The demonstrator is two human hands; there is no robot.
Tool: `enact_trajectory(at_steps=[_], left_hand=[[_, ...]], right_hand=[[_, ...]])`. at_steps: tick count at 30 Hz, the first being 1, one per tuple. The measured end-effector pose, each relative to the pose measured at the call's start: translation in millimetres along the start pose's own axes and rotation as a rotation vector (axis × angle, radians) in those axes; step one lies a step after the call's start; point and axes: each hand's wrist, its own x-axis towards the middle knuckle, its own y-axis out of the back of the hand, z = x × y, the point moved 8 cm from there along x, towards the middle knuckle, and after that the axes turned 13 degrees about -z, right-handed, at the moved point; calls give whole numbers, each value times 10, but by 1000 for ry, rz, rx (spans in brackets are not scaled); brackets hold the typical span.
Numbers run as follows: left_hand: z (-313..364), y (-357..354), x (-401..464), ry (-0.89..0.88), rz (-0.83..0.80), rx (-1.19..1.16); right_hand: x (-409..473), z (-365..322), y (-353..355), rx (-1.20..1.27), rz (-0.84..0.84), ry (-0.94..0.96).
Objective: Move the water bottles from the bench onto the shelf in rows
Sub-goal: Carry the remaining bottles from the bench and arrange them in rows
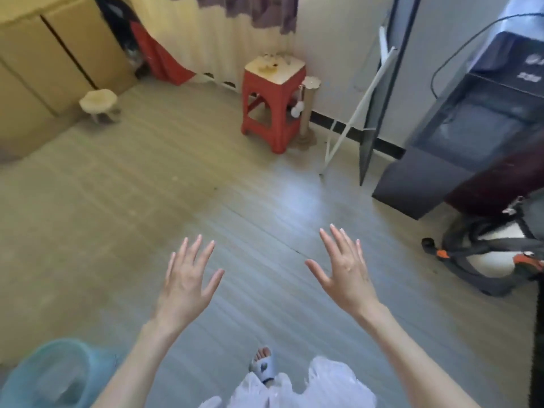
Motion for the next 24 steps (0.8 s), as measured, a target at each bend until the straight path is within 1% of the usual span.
enact_trajectory(at_steps=[2, 5, 8, 10, 15, 20, 24], left_hand=[[-359, 121, 53, 74, 28, -36], [-804, 209, 228, 172, 22, -94], [-1173, 415, 569, 222, 58, -98], [-1435, 642, 878, 261, 89, -122], [-2026, 1351, 1675, 370, 242, -187], [-2528, 1920, 2281, 470, 332, -275], [-3108, 2312, 2655, 561, 383, -316]], right_hand=[[417, -344, -43, -20, -19, 72], [1050, -772, -145, -69, -61, 157], [1723, -1135, -254, -129, -113, 241], [2229, -1381, -287, -144, -151, 305], [3550, -2105, -235, -166, -222, 426], [4710, -2959, -280, -216, -292, 569], [5441, -3695, -484, -229, -347, 675]])
